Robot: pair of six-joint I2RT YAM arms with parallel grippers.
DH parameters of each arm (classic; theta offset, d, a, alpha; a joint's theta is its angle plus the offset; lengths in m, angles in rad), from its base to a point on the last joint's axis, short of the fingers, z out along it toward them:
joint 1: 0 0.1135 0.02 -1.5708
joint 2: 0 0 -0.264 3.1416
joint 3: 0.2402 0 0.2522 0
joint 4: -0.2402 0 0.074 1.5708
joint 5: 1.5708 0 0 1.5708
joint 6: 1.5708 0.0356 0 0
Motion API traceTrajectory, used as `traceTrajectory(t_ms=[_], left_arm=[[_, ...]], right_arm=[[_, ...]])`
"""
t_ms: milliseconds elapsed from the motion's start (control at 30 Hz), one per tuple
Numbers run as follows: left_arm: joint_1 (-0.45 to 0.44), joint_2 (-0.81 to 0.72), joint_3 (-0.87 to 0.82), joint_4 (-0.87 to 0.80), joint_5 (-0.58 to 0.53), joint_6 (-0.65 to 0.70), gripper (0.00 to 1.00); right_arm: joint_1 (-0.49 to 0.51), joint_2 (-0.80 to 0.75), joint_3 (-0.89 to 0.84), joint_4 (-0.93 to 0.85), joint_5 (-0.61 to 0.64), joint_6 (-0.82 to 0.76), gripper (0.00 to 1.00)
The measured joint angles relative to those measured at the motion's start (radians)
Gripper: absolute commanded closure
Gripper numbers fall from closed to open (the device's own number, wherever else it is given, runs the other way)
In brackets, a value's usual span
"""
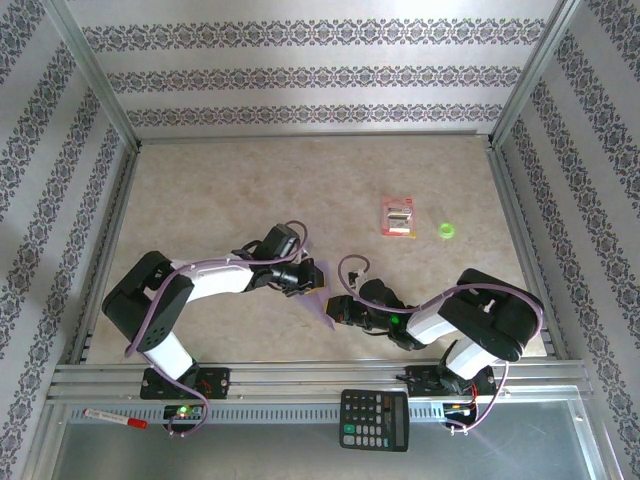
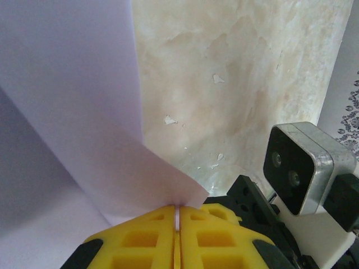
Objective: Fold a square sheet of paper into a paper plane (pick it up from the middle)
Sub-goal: Fourth fold the wing at the center of the table.
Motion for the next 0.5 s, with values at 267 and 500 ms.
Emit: traceTrajectory(t_ms=[267,500], left_arm=[[0.0,0.053,0.032,0.0,0.003,0.014,0.9],[0.0,0.097,0.034,0.001,0.006,0.021,0.9]], right_arm=[[-0.005,0.011,-0.006,0.023,-0.001,0.013,0.94],[-0.006,0.02,-0.01,0.042,-0.001,0.016,0.94]])
